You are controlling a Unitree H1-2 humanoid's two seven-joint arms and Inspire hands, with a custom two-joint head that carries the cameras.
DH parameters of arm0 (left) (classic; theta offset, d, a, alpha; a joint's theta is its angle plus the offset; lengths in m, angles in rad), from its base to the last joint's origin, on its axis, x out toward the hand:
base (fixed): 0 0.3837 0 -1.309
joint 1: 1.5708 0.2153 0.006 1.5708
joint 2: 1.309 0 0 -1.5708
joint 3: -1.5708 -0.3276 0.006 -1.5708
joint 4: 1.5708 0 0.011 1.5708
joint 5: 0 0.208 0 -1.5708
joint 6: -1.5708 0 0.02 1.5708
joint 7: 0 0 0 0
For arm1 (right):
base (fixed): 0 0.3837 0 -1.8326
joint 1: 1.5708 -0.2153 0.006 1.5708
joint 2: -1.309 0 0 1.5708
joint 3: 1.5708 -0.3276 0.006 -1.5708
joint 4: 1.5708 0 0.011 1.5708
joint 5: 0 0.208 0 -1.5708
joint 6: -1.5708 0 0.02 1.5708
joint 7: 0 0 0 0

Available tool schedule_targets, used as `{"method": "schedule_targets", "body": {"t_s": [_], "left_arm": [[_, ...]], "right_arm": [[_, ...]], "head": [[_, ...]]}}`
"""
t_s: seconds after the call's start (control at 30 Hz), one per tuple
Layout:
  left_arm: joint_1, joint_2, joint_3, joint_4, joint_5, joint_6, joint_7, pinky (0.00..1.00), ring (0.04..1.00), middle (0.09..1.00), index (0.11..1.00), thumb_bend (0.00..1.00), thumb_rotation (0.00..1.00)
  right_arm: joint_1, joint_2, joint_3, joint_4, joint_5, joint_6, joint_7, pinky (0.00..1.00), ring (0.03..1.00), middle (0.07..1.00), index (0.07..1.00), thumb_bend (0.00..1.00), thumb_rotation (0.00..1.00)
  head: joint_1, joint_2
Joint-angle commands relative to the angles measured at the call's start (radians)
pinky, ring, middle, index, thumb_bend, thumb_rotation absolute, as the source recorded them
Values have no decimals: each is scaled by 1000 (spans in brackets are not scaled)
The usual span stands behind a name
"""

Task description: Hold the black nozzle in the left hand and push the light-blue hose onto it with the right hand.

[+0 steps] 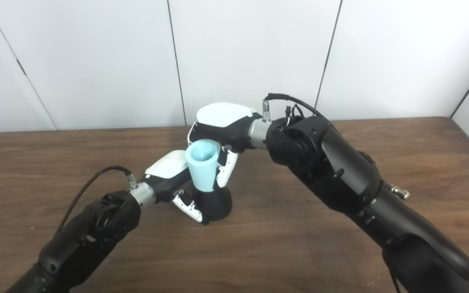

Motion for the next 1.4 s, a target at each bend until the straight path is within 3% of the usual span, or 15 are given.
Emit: {"method": "schedule_targets", "body": {"t_s": [0.0, 0.17, 0.27, 0.3, 0.37, 0.43, 0.57, 0.63, 0.83, 1.03, 1.37], "left_arm": [[53, 12, -52, 52, 52, 18, -89, 1000, 644, 523, 457, 522, 0], [52, 12, -52, 58, 53, 18, -87, 1000, 645, 517, 462, 523, 0], [52, 12, -51, 60, 54, 16, -85, 1000, 645, 513, 464, 523, 0], [52, 12, -51, 60, 54, 15, -84, 1000, 649, 514, 464, 523, 0], [52, 12, -49, 59, 52, 15, -83, 1000, 656, 514, 463, 523, 0], [51, 12, -47, 62, 51, 14, -82, 1000, 674, 515, 462, 523, 0], [52, 12, -47, 61, 51, 13, -80, 1000, 665, 517, 461, 523, 0], [52, 12, -46, 60, 50, 11, -79, 1000, 652, 516, 461, 523, 0], [52, 12, -44, 61, 44, 8, -82, 1000, 654, 511, 464, 524, 0], [51, 11, -44, 65, 42, 5, -84, 1000, 665, 519, 460, 522, 0], [49, 6, -46, 72, 45, 11, -87, 1000, 689, 529, 453, 520, 0]], "right_arm": [[17, -1, 45, -1, 22, -41, 81, 353, 439, 501, 492, 501, 0], [33, -19, 26, -13, 9, -29, 56, 362, 435, 499, 508, 501, 0], [53, -27, -2, -44, -22, -2, 25, 339, 459, 548, 547, 493, 0], [62, -28, -16, -59, -36, 14, 14, 437, 629, 757, 742, 746, 61], [88, -23, -59, -91, -56, 37, -23, 520, 736, 875, 853, 879, 103], [113, -16, -95, -103, -60, 36, -57, 637, 825, 924, 901, 924, 139], [134, -17, -136, -112, -70, 35, -79, 707, 896, 968, 940, 938, 157], [135, -20, -147, -122, -88, 40, -81, 793, 953, 994, 985, 946, 171], [139, -12, -210, -149, -103, 48, -106, 929, 1000, 1000, 1000, 981, 243], [169, 5, -276, -155, -65, 11, -166, 948, 1000, 1000, 1000, 986, 272], [223, -5, -330, -227, 42, -52, -192, 945, 1000, 1000, 1000, 985, 284]], "head": [[-3, 0], [-8, -2], [-6, -7], [-6, -5], [-8, -6], [-10, -7], [-9, -8], [-10, -7], [-10, -8], [-12, -6], [-6, -4]]}}
